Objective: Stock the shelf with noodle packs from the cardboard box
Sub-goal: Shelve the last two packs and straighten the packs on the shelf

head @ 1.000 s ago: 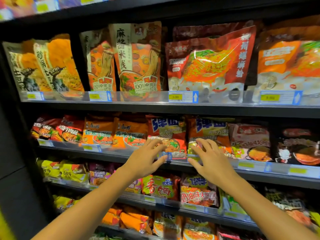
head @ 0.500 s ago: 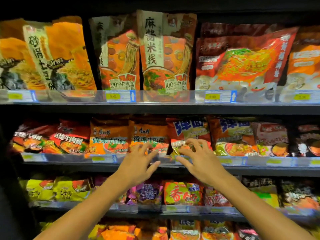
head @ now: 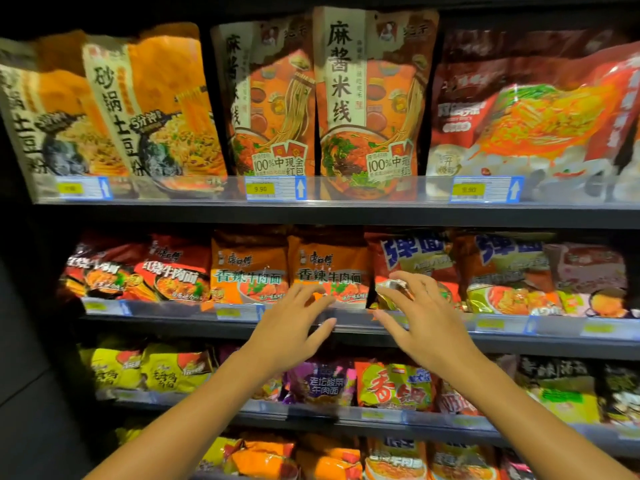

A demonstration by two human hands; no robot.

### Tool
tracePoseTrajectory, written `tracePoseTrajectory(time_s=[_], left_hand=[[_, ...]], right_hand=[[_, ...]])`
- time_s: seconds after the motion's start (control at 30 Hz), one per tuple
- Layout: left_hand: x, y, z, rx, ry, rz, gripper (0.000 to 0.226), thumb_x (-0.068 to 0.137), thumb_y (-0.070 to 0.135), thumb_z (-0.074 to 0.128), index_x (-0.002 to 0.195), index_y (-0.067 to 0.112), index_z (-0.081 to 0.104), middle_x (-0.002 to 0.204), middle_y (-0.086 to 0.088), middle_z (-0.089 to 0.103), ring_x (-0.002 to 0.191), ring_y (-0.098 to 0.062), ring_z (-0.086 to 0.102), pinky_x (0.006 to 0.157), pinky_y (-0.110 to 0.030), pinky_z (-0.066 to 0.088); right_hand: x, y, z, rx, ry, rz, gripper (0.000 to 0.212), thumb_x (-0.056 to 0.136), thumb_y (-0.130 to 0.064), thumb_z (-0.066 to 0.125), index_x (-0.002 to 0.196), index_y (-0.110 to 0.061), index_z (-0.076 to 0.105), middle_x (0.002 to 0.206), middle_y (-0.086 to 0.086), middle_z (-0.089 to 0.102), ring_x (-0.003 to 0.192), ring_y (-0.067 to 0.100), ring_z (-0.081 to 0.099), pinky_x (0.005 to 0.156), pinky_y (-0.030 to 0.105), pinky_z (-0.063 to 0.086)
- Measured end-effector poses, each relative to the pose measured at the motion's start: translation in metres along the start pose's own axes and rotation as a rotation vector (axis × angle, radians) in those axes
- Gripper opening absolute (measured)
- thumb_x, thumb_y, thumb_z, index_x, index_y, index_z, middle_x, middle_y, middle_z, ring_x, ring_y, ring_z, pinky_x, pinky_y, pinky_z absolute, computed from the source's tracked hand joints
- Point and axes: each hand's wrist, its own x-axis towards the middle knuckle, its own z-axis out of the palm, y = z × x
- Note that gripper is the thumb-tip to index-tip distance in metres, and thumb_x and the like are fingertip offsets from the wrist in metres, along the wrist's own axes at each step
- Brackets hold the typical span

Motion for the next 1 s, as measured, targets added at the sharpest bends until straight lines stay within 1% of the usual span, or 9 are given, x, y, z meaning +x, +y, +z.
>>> tracePoseTrajectory(time_s=[0.17,0.27,0.43,0.57,0.67,0.73,0.83,0.9,1.0], left_hand=[[-0.038,-0.043,-0.024,-0.009,0.11,-0.117,0.043,0.101,0.049,0.041,0.138,0.03,0.051,0.139,0.009,0.045,0.129,-0.01,0.041,0.098,-0.03,0.045],[-0.066,-0.083,-0.04,0.072,0.108,-0.192,0.048,0.1,0.054,0.034,0.137,0.029,0.052,0.139,0.008,0.045,0.13,-0.013,0.04,0.095,-0.033,0.049],[-0.105,-0.155,-0.058,0.164,0.089,-0.292,0.06,0.097,0.062,0.023,0.135,0.029,0.055,0.143,0.005,0.041,0.133,-0.021,0.034,0.097,-0.041,0.05],[-0.123,-0.2,-0.063,0.144,0.01,-0.292,0.065,0.092,0.069,0.019,0.149,0.042,0.036,0.164,0.011,0.002,0.15,-0.025,-0.001,0.104,-0.049,0.047],[-0.126,-0.218,-0.061,0.156,-0.069,-0.26,0.06,0.094,0.069,0.021,0.152,0.053,0.011,0.161,0.017,-0.024,0.15,-0.024,-0.022,0.11,-0.051,0.041],[-0.124,-0.221,-0.057,0.18,-0.096,-0.266,0.061,0.096,0.065,0.024,0.151,0.054,0.0,0.159,0.013,-0.031,0.148,-0.026,-0.027,0.108,-0.048,0.044],[-0.12,-0.219,-0.049,0.201,-0.102,-0.257,0.063,0.098,0.066,0.02,0.152,0.05,-0.008,0.16,0.002,-0.032,0.146,-0.033,-0.03,0.118,-0.054,0.027],[-0.116,-0.218,-0.043,0.236,-0.115,-0.257,0.066,0.095,0.068,0.007,0.153,0.044,-0.012,0.161,-0.006,-0.03,0.144,-0.039,-0.031,0.121,-0.056,0.012],[-0.108,-0.212,-0.037,0.254,-0.118,-0.293,0.076,0.087,0.07,-0.006,0.155,0.037,-0.011,0.161,-0.014,-0.025,0.143,-0.046,-0.029,0.121,-0.059,0.005]], right_hand=[[0.021,-0.051,0.014,0.151,-0.023,-0.108,0.057,0.094,-0.064,0.033,0.139,-0.034,0.052,0.148,-0.008,0.038,0.138,0.016,0.034,0.104,0.037,0.046],[0.033,-0.084,0.027,0.173,-0.087,-0.131,0.056,0.095,-0.064,0.034,0.141,-0.035,0.047,0.151,-0.009,0.033,0.139,0.017,0.031,0.1,0.041,0.049],[0.054,-0.138,0.05,0.184,-0.191,-0.153,0.068,0.09,-0.071,0.024,0.147,-0.038,0.039,0.154,-0.007,0.029,0.142,0.019,0.027,0.111,0.043,0.038],[0.067,-0.185,0.072,0.18,-0.278,-0.103,0.067,0.092,-0.072,0.024,0.152,-0.042,0.028,0.164,-0.007,0.006,0.152,0.024,0.003,0.12,0.05,0.025],[0.081,-0.215,0.078,0.178,-0.319,-0.046,0.061,0.095,-0.069,0.027,0.152,-0.047,0.025,0.164,-0.014,-0.016,0.152,0.032,-0.015,0.122,0.056,0.011],[0.089,-0.23,0.077,0.155,-0.352,-0.003,0.073,0.085,-0.077,0.013,0.151,-0.05,0.026,0.165,-0.012,-0.017,0.151,0.036,-0.016,0.122,0.058,0.006],[0.094,-0.239,0.08,0.097,-0.372,0.049,0.086,0.074,-0.08,0.002,0.151,-0.051,0.026,0.166,-0.01,-0.013,0.151,0.038,-0.013,0.122,0.056,0.002],[0.096,-0.237,0.084,0.034,-0.374,0.075,0.08,0.079,-0.078,0.003,0.151,-0.051,0.025,0.167,-0.008,-0.009,0.151,0.039,-0.009,0.122,0.054,0.003],[0.099,-0.235,0.088,-0.003,-0.399,0.115,0.064,0.092,-0.071,0.016,0.153,-0.05,0.021,0.167,-0.004,-0.005,0.151,0.04,-0.007,0.121,0.052,0.002]])
